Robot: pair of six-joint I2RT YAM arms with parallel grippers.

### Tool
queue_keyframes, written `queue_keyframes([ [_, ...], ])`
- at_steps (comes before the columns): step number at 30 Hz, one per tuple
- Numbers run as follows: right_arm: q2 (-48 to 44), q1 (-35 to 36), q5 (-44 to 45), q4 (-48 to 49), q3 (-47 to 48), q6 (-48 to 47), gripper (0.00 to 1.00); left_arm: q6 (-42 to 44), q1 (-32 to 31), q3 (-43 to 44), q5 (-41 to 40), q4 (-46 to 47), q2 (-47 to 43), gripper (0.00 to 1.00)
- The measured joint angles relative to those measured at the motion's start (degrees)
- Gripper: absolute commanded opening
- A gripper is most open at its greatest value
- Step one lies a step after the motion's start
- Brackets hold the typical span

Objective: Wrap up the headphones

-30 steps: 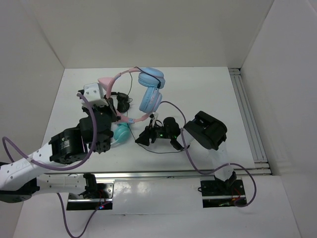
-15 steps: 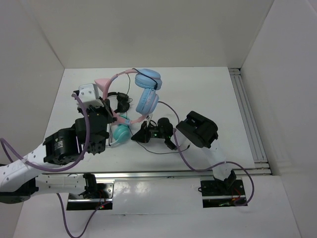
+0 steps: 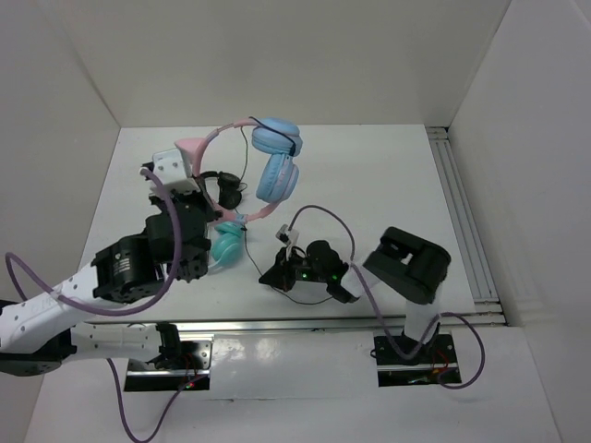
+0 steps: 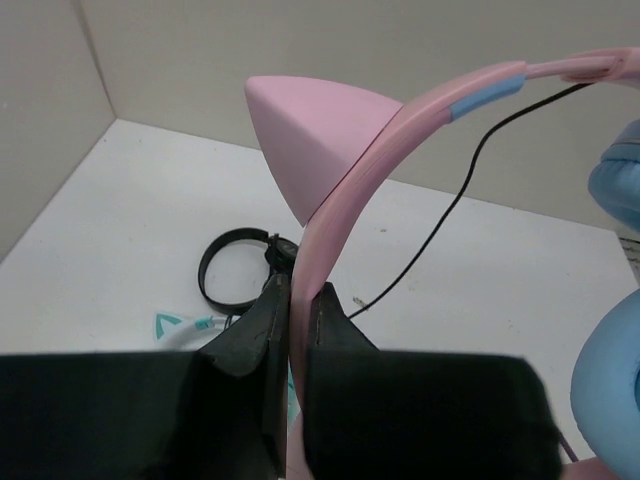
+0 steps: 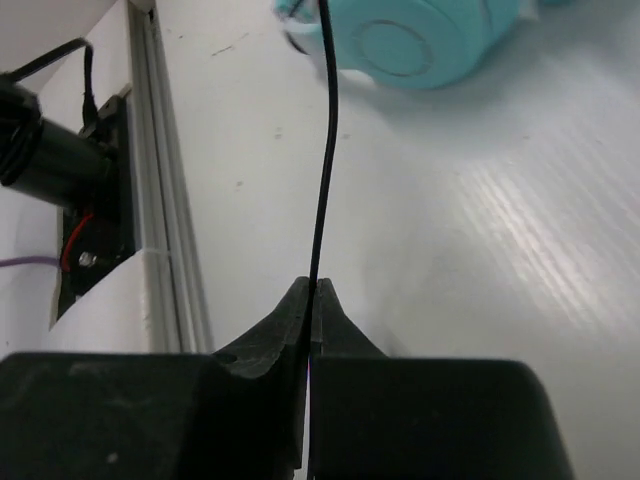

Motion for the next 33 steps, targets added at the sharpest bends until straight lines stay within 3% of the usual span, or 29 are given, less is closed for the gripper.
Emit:
queue_keyframes([
  [6,-20.61,12.59,13.31,-14.01,-3.06,-4.2,0.0,11.37,4.04,-2.4,-0.7,14.51,5.31,0.0],
  [13,-39.85,25.05,31.63,-33.27,-3.43,-6.91,0.0,1.97,13.07,2.56,7.34,2.27,14.91,0.0],
  [20,-48.02,31.71,44.11,-51.17,0.9,-8.41,0.0,-2.1,20.74,2.54,12.35,-2.56,17.49,0.0],
  [26,-52.39,33.55,50.16,-58.45,6.78,-10.75,0.01,-7.32,23.12,0.85,17.27,-5.81,18.91,0.0],
  [29,-52.33,33.22,55.89,-61.09,7.04,-9.01,0.81,-8.48,23.56,0.87,19.65,-8.17,18.93,0.0],
  [30,-52.3,32.74,58.07,-62.79,6.78,-7.96,0.94,-8.63,23.58,1.31,20.2,-9.14,18.93,0.0],
  [31,-52.39,32.3,59.8,-64.15,6.32,-6.45,1.0,-8.79,23.58,1.88,20.79,-10.14,18.93,0.0],
  [33,-53.35,31.39,62.97,-66.75,4.61,-4.07,1.0,-8.55,23.58,3.91,21.59,-12.68,18.93,0.0],
])
